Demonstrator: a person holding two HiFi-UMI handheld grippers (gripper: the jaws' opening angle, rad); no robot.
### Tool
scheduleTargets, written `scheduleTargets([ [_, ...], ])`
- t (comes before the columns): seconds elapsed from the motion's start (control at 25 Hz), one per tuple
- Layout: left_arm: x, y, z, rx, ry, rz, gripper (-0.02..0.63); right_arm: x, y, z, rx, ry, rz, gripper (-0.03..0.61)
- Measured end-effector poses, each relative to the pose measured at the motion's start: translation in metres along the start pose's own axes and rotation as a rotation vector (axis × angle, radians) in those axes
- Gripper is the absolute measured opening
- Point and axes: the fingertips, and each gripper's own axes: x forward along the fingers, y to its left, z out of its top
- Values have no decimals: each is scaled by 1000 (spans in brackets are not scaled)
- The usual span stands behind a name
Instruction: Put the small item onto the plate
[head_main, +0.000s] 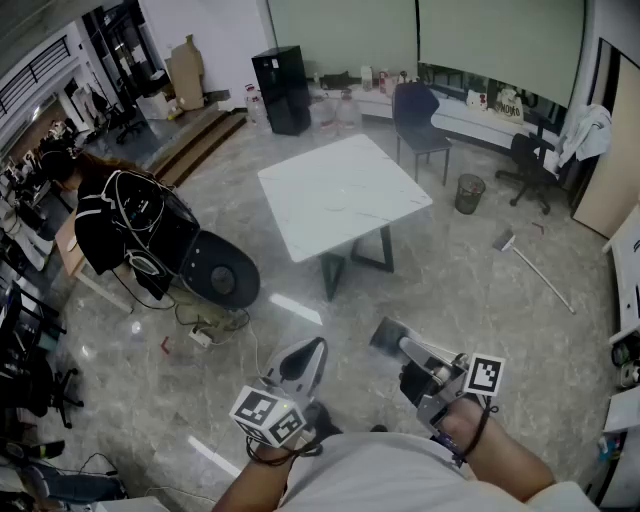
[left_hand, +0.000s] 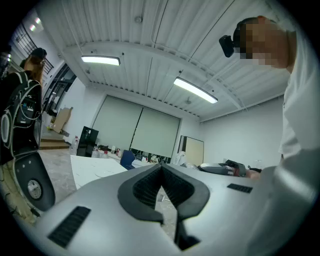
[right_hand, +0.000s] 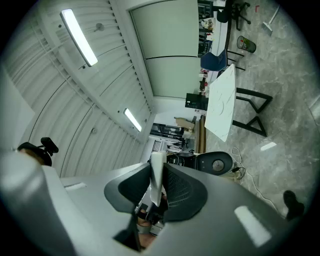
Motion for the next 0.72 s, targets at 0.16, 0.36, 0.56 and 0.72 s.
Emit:
scheduleTargets([
  [0.16,5,-3,0,4,-4,-3,6,-2,0,3,-5,-1,3,80],
  [0.36,0,-4,0,3,-8,-1,6,-2,3,-2,-9,1,7,80],
  [0.56,-5,-3,2,5,-11,3,6,-2,3,-8,-3,1,1,80],
  [0.72,-4,-1,0,1,-14,-2,6,0,1,-9,-13,-3,-3,80],
])
